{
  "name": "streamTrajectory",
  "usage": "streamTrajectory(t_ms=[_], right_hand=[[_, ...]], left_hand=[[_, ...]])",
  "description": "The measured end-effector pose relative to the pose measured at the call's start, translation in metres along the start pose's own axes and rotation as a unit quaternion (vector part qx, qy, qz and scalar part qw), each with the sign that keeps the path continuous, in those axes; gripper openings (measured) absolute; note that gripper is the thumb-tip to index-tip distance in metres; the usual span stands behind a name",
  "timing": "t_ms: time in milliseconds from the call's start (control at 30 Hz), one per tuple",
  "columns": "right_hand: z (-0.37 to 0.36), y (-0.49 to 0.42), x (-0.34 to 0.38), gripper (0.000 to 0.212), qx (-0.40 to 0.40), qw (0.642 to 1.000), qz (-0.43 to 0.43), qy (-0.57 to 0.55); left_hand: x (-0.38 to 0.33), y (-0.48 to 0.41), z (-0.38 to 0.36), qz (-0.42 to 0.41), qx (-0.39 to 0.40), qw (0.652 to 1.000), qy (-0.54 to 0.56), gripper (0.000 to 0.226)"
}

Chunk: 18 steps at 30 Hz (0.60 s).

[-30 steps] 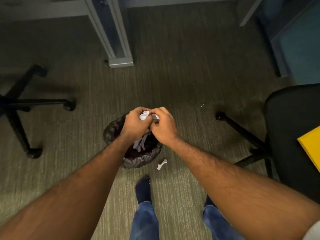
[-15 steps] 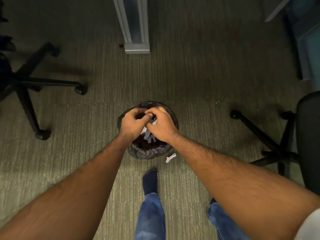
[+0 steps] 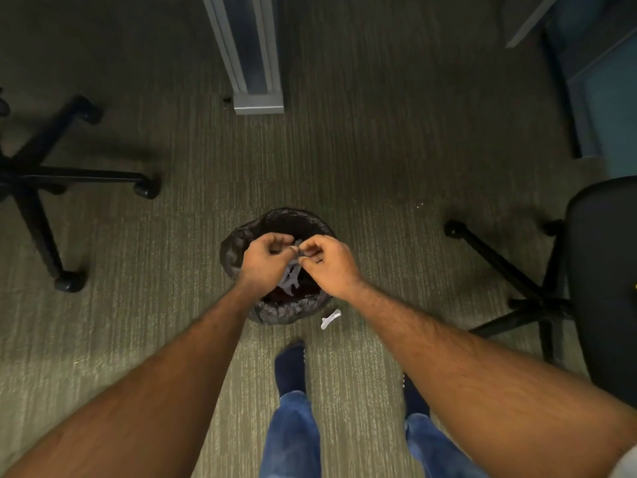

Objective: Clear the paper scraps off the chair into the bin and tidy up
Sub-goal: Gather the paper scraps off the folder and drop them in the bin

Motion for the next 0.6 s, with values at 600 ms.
streamTrajectory(t_ms=[600], right_hand=[[0.081, 0.063, -0.121, 0.011, 0.063, 0.997, -0.031, 0.008]], left_hand=[[0.013, 0.069, -0.137, 0.055, -0.043, 0.997, 0.041, 0.018]])
Point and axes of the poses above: each hand's wrist, its own y-axis away from the middle knuckle, its own z-axis out of the back of the hand, x = y × z, the point moved 6 cm from there along -y, towards the middle knuckle, and after that the axes turned 1 degree about y, right-handed, at the moved point
